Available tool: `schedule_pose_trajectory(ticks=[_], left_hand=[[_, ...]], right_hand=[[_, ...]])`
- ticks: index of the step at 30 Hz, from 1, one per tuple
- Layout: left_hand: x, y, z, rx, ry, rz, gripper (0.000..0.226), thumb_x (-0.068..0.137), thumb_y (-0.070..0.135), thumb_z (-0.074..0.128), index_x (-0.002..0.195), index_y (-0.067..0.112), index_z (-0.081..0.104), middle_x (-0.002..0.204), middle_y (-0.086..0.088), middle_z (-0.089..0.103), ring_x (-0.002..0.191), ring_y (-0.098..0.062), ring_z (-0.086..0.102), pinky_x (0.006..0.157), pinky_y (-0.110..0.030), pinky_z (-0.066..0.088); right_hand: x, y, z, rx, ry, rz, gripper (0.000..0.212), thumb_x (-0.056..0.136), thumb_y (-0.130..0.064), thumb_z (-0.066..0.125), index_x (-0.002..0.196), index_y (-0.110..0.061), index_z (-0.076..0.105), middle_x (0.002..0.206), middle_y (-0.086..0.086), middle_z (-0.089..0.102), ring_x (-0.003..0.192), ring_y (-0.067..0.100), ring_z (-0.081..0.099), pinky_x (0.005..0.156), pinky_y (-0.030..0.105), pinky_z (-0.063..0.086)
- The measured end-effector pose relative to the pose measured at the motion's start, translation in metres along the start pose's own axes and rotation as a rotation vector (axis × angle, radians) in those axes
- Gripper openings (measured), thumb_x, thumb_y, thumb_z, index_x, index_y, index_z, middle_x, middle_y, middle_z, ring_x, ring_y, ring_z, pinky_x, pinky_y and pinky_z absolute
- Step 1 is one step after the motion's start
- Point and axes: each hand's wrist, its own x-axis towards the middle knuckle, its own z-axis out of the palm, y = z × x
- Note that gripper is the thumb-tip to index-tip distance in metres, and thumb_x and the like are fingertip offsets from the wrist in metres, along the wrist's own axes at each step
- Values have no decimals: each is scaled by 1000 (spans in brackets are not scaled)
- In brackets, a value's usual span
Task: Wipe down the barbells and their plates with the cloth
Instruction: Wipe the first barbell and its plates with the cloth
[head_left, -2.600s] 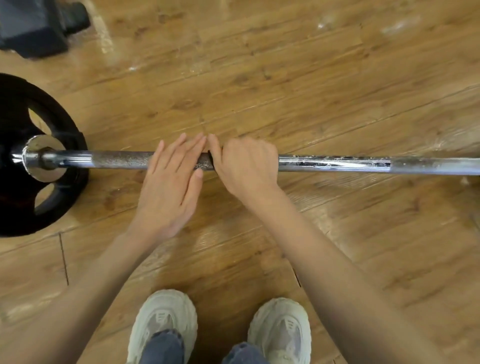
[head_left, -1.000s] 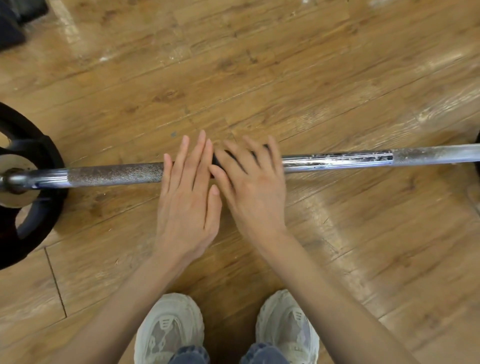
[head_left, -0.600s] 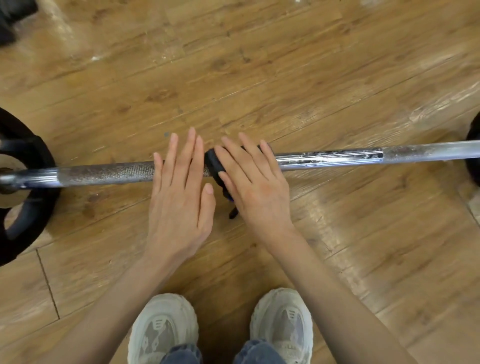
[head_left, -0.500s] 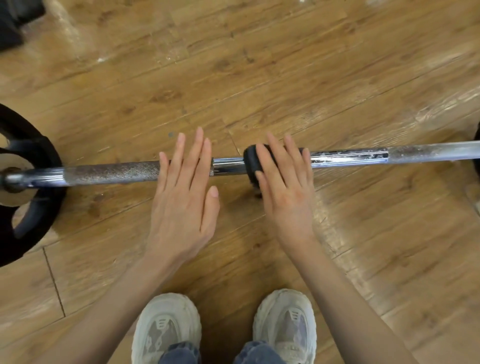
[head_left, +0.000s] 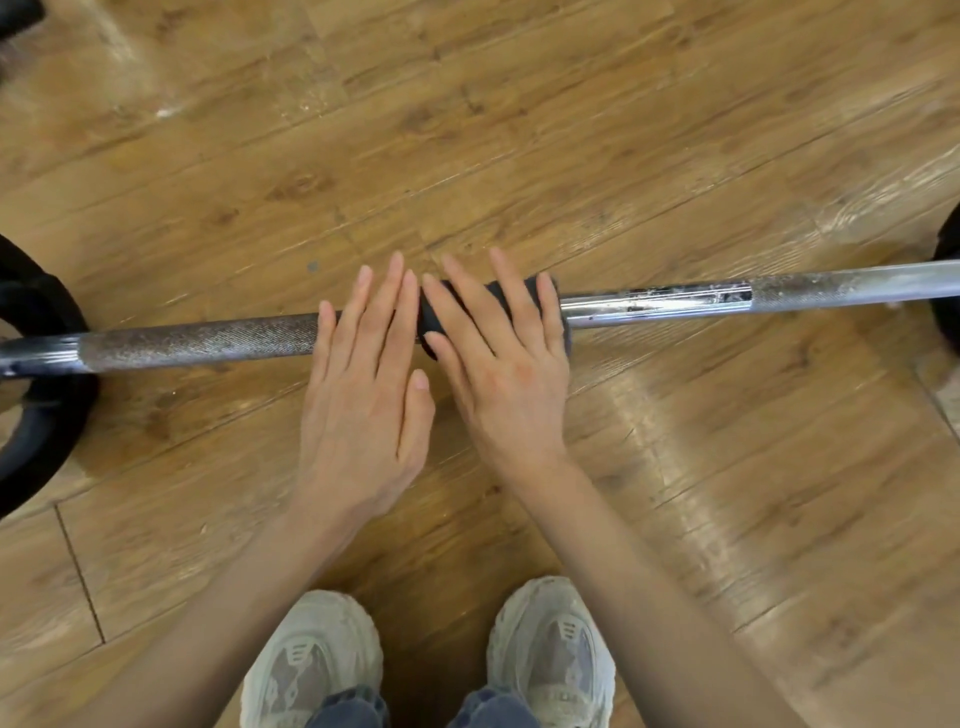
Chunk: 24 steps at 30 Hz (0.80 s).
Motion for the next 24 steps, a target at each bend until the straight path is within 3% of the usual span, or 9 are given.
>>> schedule_pose_trajectory(ticks=[2, 6, 8, 11, 14, 17, 21, 24], left_hand=[[0, -1, -2, 4, -13, 14, 60, 99, 19, 29, 157, 2, 25, 166, -11, 21, 156, -24, 10, 126, -37, -4], [2, -1, 0, 12, -8, 15, 60, 100, 19, 29, 157, 2, 24, 166, -10, 21, 156, -24, 10, 126, -39, -3], [3, 0, 1, 14, -3, 0, 60, 100, 20, 30, 157, 2, 24, 166, -10, 20, 156, -24, 10, 126, -37, -4], [6, -4, -1, 48, -20, 20, 60, 101, 21, 30, 158, 2, 23, 166, -11, 20, 155, -24, 10, 126, -36, -5], [10, -6, -3, 76, -40, 32, 62, 100, 22, 30, 158, 2, 21, 167, -10, 19, 156, -23, 9, 126, -36, -4], [15, -5, -1, 95, -34, 13, 62, 100, 23, 29, 158, 3, 21, 167, -9, 19, 156, -22, 10, 126, -36, -4], [24, -7, -1, 103, -30, -1, 61, 100, 24, 29, 157, 2, 24, 165, -10, 24, 155, -24, 14, 126, -35, -4], [32, -11, -2, 124, -32, 13, 60, 101, 24, 29, 157, 2, 25, 165, -10, 25, 154, -25, 16, 126, -36, -3]], right_hand=[[-5, 23, -7, -7, 7, -18, 37, 110, -30, 42, 135, -14, 64, 141, 4, 61, 137, 27, 47, 122, 40, 20], [-6, 27, -11, -21, 12, 214, 43, 111, -27, 33, 133, -8, 63, 140, 7, 61, 140, 28, 38, 125, 40, 10], [2, 6, -1, 20, -24, 148, 42, 110, -26, 34, 131, -7, 65, 137, 7, 63, 139, 28, 41, 125, 40, 10], [3, 19, -3, 52, -47, -66, 38, 110, -24, 39, 133, -8, 64, 139, 7, 62, 137, 28, 49, 122, 42, 25], [-6, 50, -14, -21, 5, 64, 40, 111, -25, 36, 137, -7, 61, 144, 10, 57, 140, 29, 40, 124, 41, 16], [4, 27, -3, -17, 26, 213, 44, 111, -27, 31, 133, -8, 64, 142, 7, 59, 141, 29, 37, 125, 42, 10], [14, 26, 8, 5, 8, -39, 39, 111, -27, 35, 133, -13, 64, 139, 3, 62, 139, 25, 41, 123, 39, 15], [8, 60, 5, -73, 46, 13, 38, 111, -27, 36, 138, -16, 60, 145, 5, 57, 142, 29, 36, 125, 42, 11]])
